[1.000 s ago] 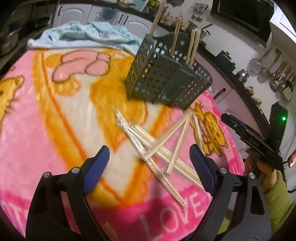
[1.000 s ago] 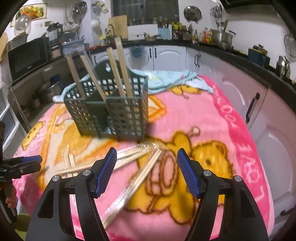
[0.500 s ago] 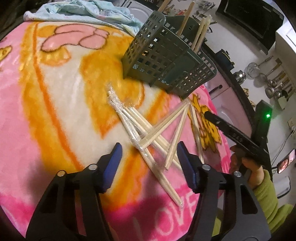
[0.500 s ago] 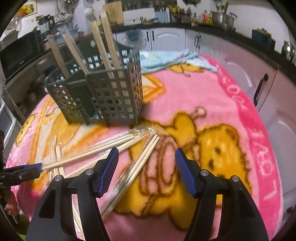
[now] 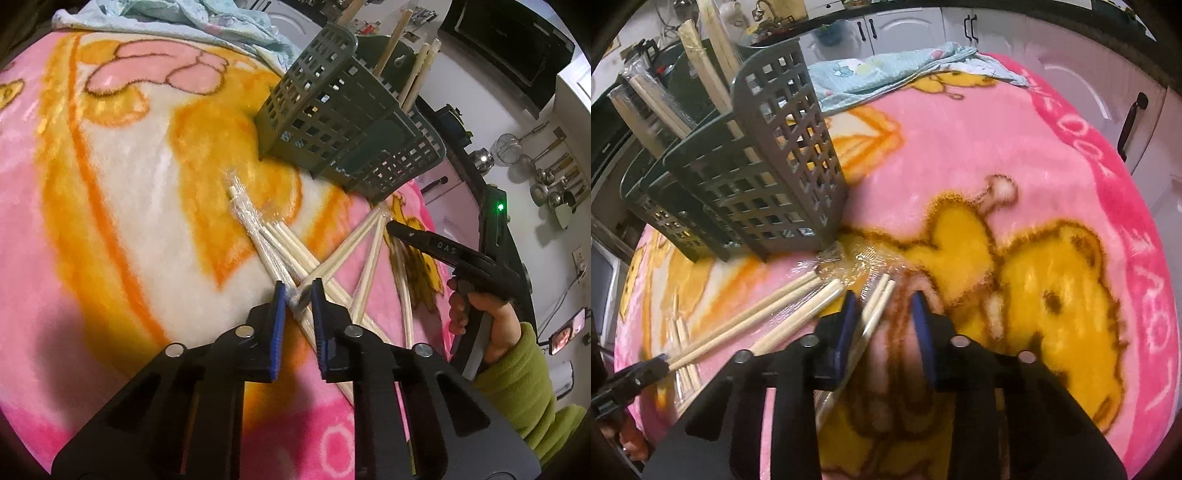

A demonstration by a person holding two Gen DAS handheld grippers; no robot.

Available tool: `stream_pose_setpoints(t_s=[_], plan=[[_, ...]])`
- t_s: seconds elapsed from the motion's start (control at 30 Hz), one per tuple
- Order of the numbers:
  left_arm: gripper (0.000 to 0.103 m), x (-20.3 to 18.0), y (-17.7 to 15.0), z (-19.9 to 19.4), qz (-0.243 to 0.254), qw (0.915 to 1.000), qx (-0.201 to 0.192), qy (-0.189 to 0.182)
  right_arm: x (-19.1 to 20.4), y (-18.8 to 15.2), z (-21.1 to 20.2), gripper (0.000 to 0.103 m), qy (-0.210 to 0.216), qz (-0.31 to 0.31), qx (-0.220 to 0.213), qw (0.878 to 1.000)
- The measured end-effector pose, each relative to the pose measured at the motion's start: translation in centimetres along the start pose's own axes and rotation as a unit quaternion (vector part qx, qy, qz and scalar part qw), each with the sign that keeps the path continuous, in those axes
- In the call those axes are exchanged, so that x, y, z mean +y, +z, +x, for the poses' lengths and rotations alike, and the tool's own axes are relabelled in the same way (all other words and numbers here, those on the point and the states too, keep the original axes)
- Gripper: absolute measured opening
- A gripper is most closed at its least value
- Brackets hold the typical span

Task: Organize utensils
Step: 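Close the right gripper on the end of a wrapped chopstick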

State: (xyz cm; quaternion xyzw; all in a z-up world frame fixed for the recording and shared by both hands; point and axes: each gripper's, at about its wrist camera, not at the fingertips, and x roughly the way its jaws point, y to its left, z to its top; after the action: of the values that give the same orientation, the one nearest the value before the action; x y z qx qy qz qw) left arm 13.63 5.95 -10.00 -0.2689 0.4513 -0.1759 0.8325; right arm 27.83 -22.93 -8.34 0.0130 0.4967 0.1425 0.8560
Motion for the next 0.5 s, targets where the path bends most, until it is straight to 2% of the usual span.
stream_pose_setpoints(t_s=[0.13, 0.2, 0.5], plan=[[0.007, -0.2, 0.4, -0.8, 0.006, 0.9999, -0.012, -0.003, -0.6, 0.3, 0.0, 0.009, 0.014, 0.01, 0.002, 1.0], [0.006, -0.7, 0.7, -1.6, 0.017, 0.9996, -0.023, -0.003, -1.2, 0.5, -0.1, 0.006, 0.03, 0.02, 0.002, 0.999], [0.003, -5.1, 3.1, -5.6, 0.087, 0.9929, -0.08, -0.012, -1.5, 0.7, -5.1, 0.006, 0.063, 0.02, -0.054, 0.996]])
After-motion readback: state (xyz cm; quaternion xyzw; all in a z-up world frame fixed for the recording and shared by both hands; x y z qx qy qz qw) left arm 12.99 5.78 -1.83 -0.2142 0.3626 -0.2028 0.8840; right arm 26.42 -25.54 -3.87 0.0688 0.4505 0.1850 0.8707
